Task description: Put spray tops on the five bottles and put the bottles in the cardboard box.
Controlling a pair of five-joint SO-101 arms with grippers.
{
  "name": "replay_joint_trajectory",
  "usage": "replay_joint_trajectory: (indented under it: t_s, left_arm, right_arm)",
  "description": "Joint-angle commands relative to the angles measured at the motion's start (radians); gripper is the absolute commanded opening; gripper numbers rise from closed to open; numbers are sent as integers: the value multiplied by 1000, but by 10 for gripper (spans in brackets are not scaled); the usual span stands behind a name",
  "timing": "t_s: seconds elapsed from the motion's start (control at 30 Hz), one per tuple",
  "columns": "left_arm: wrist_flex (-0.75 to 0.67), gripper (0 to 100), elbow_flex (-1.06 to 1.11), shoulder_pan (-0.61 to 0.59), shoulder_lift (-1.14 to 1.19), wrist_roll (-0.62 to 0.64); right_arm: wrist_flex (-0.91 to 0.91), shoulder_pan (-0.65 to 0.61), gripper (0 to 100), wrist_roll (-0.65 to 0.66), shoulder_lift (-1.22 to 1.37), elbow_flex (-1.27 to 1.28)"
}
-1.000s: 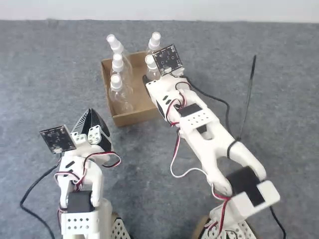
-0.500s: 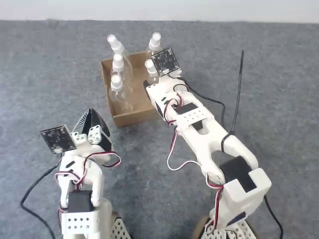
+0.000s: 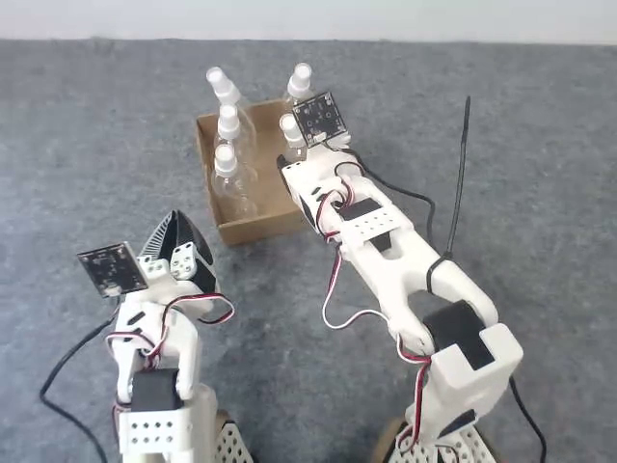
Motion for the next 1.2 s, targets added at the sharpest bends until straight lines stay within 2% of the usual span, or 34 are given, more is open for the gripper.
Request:
replay_joint_trajectory:
  t_s: [0.0,0.2,0.4,0.7,1.17]
  left_arm:
    - [-3,13,-12,-6,-12,-17]
    - [-3,13,-12,-6,-12,-17]
    - [-3,13,-12,-6,-12,-17]
    - [-3,13,-12,-6,-12,-17]
    - [-3,13,-12,-6,-12,-17]
  right_arm:
    - [-12,10,7,-6,-13,-54]
    - [-12,10,9,0,-13,-52]
    - [-10,10,154,-2,-13,-41]
    - [-10,10,276,-6,-13,-35]
    - [-10,7,289,-5,-44,-17]
